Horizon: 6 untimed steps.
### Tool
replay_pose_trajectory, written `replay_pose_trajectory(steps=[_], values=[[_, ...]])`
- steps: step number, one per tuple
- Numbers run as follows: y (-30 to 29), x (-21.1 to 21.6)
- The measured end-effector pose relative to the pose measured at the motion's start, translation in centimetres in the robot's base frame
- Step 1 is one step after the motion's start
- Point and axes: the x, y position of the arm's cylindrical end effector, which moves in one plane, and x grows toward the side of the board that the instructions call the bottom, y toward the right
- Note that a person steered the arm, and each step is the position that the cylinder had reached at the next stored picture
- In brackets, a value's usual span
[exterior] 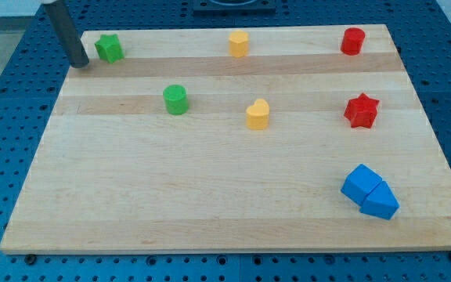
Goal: Slide the green star to the towards the green circle
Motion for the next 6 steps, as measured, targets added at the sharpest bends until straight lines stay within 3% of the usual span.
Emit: replay_pose_trajectory(steps=[2, 6], values=[[0.1, -5.2], [6.7, -5.5]])
